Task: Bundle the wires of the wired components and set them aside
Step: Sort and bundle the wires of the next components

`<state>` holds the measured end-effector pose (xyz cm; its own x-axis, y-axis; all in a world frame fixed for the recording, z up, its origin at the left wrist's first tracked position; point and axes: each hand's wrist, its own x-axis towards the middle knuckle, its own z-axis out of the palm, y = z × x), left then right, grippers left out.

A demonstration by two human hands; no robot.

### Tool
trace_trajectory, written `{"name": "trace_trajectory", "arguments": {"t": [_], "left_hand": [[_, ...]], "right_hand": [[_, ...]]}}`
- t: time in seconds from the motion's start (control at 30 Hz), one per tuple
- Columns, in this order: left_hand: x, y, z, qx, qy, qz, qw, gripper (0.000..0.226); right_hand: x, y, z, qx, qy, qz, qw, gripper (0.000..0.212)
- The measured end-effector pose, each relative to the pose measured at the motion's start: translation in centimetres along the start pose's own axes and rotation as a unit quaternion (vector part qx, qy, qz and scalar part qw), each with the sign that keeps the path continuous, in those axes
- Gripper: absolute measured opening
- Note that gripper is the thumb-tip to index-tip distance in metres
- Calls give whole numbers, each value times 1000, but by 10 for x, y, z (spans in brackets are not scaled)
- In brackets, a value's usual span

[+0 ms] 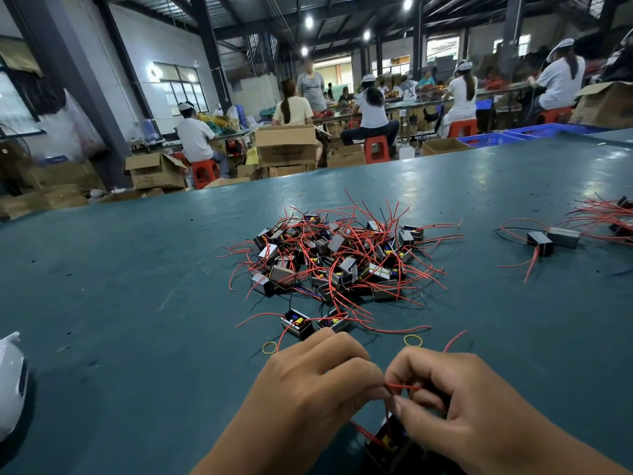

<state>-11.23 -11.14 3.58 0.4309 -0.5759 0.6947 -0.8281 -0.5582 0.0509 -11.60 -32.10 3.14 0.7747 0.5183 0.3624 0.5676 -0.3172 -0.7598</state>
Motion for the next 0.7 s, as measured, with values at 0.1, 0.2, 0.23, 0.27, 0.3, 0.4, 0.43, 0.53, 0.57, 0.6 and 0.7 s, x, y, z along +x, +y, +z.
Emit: {"name": "trace_trajectory", "arguments": {"t": [0.1,0.2,0.23,0.27,0.3,0.4,0.43,0.53,0.57,0.6,0.7], "left_hand": [[1,3,5,3,9,-10,1000,29],[2,9,9,12,19,-45,999,31],[2,11,10,13,26,-61,998,30],[2,13,12,15,31,-78,996,27],[3,15,13,13,32,-93,995,25],[4,21,16,14,19,-138,990,22],[3,23,17,3,16,-166,986,22],[2,29,17,-117,7,-288,951,24],[2,31,17,-139,-1,-307,941,24],[3,32,17,-142,-6,-313,939,24],[3,33,14,-121,-19,-301,946,28]], "right_hand": [[-1,1,0,-24,12,-1,1000,10],[-1,1,1,-38,28,-2,999,13],[-1,2,2,-47,34,-6,998,15],[-1,3,3,-58,43,-9,997,18],[-1,3,4,-66,53,-10,996,18],[-2,4,8,-86,82,-12,993,17],[-2,3,9,-96,91,-15,991,19],[-2,-3,12,-115,108,-2,988,20],[-2,-5,13,-110,111,7,988,19],[-3,-7,13,-105,111,17,988,15],[-2,-11,12,-116,97,28,988,8]]}}
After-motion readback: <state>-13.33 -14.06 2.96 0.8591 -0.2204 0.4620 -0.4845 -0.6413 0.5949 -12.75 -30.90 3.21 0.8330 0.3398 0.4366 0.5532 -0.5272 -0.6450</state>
